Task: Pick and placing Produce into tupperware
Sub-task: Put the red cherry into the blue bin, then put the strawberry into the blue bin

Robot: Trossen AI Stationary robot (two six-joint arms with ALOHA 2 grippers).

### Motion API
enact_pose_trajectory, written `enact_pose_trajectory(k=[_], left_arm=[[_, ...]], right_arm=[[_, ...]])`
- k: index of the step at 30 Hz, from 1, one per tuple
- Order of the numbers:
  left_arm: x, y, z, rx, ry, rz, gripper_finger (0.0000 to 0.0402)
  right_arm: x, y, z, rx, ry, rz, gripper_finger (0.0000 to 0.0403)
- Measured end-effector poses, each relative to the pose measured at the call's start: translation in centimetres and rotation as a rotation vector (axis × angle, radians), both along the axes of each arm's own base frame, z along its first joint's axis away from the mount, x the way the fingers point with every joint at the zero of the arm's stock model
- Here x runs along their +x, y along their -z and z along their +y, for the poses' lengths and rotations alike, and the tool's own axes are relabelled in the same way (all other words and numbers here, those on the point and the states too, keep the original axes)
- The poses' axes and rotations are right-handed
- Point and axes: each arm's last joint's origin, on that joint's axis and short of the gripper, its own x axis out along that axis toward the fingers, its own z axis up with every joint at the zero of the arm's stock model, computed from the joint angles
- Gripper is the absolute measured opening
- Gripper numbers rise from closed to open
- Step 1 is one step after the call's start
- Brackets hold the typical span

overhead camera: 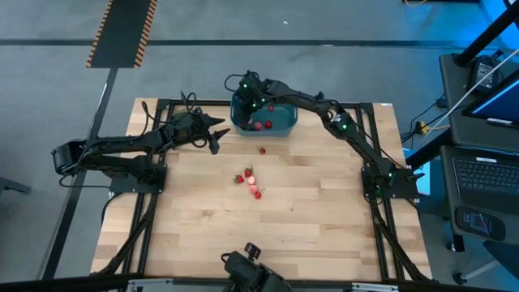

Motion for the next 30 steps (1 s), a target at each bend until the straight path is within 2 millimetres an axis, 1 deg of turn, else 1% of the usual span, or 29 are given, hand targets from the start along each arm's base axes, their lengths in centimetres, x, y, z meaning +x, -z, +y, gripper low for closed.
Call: enact_pose_trajectory(k=[4, 8, 14, 17, 24, 27, 30], left_arm=[[0.00, 0.00, 0.00, 0.000, 0.000, 0.000, 0.0198], [0.00, 0.00, 0.00, 0.004, 0.001, 0.002, 0.0198], [0.00, 0.00, 0.00, 0.004, 0.001, 0.003, 0.0198], [0.00, 0.00, 0.00, 0.004, 0.001, 0.003, 0.0198], [0.00, 0.01, 0.00, 0.004, 0.001, 0.003, 0.0198], [0.00, 0.01, 0.00, 0.004, 0.001, 0.003, 0.0198], [0.00, 0.01, 0.00, 0.004, 0.002, 0.003, 0.0198]], right_arm=[[-0.10, 0.63, 0.05, -0.002, 0.021, 0.044, 0.0048], [-0.41, 0.86, 0.06, 0.015, 0.072, 0.083, 0.0048], [-0.40, 0.87, 0.07, 0.015, 0.078, 0.083, 0.0053], [-0.40, 0.86, 0.04, 0.014, 0.077, 0.081, 0.0070], [-0.26, 0.87, 0.28, 0.002, 0.057, 0.084, 0.0131], [-0.23, 0.87, 0.33, 0.002, 0.056, 0.083, 0.0144], [-0.28, 0.75, 0.35, 0.000, 0.050, 0.089, 0.0148]])
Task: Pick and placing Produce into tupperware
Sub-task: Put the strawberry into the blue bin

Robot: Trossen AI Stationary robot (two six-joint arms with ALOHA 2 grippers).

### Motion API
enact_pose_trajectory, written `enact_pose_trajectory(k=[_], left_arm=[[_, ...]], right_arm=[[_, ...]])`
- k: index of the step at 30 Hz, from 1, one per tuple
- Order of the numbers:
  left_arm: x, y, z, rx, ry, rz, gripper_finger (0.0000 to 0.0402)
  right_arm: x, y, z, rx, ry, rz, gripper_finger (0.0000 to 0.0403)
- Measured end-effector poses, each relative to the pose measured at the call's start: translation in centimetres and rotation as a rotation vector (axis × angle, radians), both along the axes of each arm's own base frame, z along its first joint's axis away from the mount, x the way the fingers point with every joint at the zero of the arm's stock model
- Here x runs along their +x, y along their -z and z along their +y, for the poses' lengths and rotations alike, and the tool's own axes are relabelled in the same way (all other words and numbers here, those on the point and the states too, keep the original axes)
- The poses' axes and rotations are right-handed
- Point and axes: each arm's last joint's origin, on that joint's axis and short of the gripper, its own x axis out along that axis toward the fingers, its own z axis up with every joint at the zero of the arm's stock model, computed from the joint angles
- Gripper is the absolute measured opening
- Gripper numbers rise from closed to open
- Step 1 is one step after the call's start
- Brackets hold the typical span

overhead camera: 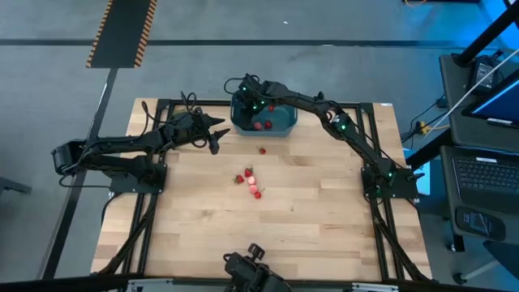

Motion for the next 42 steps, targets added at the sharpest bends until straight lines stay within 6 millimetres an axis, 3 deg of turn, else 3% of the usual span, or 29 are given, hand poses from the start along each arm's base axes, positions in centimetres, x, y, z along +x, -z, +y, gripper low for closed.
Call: enact_pose_trajectory(k=[5, 9, 15, 19, 26, 34, 42], left_arm=[[0.0, 0.0, 0.0, -0.001, 0.000, 0.000, 0.0198], [0.0, 0.0, 0.0, -0.001, -0.001, 0.000, 0.0198], [0.0, 0.0, 0.0, -0.002, 0.000, 0.000, 0.0198], [0.0, 0.0, 0.0, -0.002, 0.000, 0.000, 0.0198], [0.0, 0.0, -0.1, -0.012, 0.005, -0.005, 0.0198], [0.3, 0.0, -0.6, -0.013, 0.035, -0.005, 0.0198], [0.5, 0.0, -1.0, -0.033, 0.051, -0.015, 0.0198]], right_arm=[[-0.6, -2.0, 0.3, -0.016, -0.024, 0.008, 0.0149], [-1.4, -6.1, 1.2, -0.080, -0.053, -0.034, 0.0149], [-3.8, -12.8, 4.8, -0.176, -0.102, 0.017, 0.0149], [-4.7, -15.8, 8.3, -0.267, -0.138, 0.077, 0.0149], [-5.8, -17.2, 14.4, -0.243, -0.303, 0.227, 0.0149], [-7.9, -17.3, 17.6, -0.147, -0.341, 0.414, 0.0149], [-9.0, -19.4, 21.5, -0.230, -0.343, 0.395, 0.0149]])
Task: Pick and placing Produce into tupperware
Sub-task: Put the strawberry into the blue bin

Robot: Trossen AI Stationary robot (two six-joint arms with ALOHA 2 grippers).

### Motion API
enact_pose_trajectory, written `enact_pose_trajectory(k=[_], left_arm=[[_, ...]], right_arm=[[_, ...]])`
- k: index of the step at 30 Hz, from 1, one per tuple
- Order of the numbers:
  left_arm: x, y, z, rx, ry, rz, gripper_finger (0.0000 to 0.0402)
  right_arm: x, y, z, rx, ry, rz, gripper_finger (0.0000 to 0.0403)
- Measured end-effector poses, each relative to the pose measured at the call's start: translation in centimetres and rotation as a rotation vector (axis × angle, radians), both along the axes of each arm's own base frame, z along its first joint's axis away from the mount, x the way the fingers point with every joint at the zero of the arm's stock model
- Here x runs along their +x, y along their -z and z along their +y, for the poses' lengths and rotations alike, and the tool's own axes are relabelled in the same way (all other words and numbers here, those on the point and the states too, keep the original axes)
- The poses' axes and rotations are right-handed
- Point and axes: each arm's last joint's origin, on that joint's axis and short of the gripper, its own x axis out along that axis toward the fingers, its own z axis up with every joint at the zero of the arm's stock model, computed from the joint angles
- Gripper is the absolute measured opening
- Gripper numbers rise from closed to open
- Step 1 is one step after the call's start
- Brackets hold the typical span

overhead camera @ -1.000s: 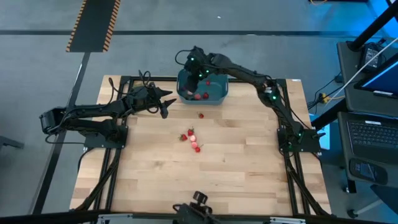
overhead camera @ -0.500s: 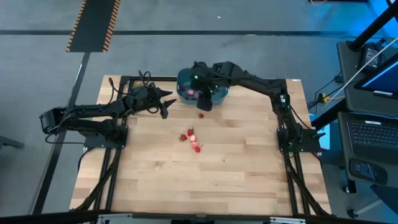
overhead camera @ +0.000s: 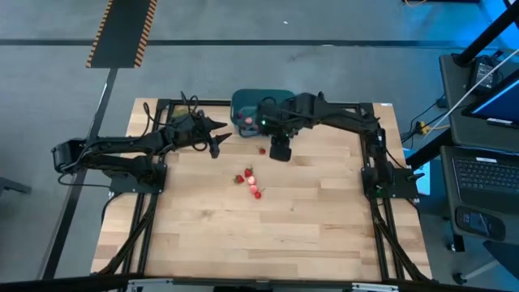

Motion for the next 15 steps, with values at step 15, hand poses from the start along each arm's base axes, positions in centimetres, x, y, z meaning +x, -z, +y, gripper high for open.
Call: enact_pose_trajectory(k=[15], left_arm=[[0.2, 0.1, -0.5, -0.003, 0.028, 0.006, 0.0198]], right_arm=[[-3.4, 10.9, 4.6, -0.004, -0.018, -0.142, 0.0149]])
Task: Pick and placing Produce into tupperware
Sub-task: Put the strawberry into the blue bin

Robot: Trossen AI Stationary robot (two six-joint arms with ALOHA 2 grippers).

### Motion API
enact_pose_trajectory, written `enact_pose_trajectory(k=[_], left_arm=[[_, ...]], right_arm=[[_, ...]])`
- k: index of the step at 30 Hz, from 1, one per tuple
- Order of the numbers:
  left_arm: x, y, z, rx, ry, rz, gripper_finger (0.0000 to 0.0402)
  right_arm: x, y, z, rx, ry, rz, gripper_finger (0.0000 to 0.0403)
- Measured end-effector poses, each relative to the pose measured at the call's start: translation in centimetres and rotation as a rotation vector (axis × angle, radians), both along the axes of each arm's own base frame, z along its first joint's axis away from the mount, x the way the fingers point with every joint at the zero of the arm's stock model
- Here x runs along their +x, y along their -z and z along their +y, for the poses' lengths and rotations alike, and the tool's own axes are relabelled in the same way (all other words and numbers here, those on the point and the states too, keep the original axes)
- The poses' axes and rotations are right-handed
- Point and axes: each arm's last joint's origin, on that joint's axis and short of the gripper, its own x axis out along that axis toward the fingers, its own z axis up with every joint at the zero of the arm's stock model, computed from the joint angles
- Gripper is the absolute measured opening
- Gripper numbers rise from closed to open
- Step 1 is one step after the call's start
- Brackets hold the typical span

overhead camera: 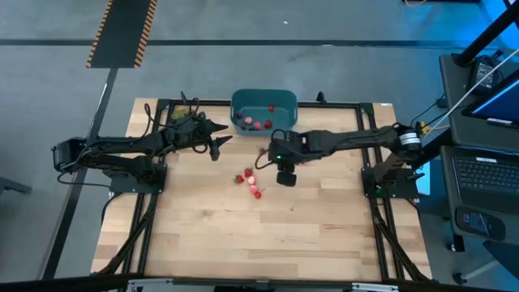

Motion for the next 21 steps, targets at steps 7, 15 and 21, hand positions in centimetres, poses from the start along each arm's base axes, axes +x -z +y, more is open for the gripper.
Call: enact_pose_trajectory(k=[7, 15, 21], left_arm=[[0.0, 0.0, 0.0, 0.007, 0.002, 0.003, 0.0198], [0.0, 0.0, 0.0, 0.031, 0.009, 0.012, 0.0198], [0.0, 0.0, 0.0, 0.031, 0.009, 0.012, 0.0198]], right_arm=[[-0.1, 5.8, -0.2, -0.015, -0.020, -0.162, 0.0149], [0.3, 8.4, -1.4, -0.053, 0.064, -0.499, 0.0149], [1.0, 11.3, -2.0, -0.041, 0.108, -0.461, 0.0149]])
